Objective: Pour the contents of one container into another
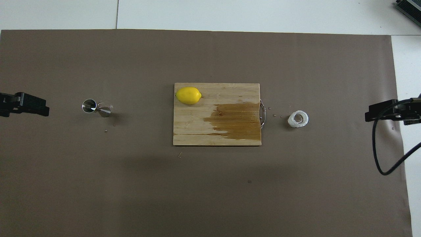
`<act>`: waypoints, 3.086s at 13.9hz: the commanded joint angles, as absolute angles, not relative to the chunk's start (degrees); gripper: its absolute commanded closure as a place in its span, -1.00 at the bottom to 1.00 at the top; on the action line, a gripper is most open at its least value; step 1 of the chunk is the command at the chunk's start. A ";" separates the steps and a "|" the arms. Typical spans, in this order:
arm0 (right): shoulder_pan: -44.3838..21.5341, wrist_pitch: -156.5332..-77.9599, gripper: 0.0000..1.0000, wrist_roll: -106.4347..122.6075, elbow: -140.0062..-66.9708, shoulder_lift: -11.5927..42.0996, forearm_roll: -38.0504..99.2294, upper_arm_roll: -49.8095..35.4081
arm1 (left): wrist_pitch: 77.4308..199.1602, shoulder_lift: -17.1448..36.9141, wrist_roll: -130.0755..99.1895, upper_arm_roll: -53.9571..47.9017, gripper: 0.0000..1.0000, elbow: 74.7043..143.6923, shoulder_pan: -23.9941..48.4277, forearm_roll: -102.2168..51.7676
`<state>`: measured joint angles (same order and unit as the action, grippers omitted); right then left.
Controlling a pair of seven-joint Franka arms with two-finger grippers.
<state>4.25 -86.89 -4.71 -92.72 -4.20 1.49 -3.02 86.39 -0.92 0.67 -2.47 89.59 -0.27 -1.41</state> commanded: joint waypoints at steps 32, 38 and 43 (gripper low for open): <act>5.18 -86.66 -1.00 -4.83 -92.72 -4.66 2.37 -3.51 | 94.65 -2.99 -5.17 -0.88 -1.00 94.74 2.73 -4.83; 5.10 -86.66 -1.00 -4.83 -92.72 -4.66 2.37 -3.43 | 95.37 0.86 -6.15 -0.88 -1.00 99.05 -4.12 -11.94; 5.19 -86.66 -1.00 -4.83 -92.72 -4.57 2.37 -3.43 | 90.64 9.39 -14.56 -1.58 -1.00 98.35 -8.34 -21.08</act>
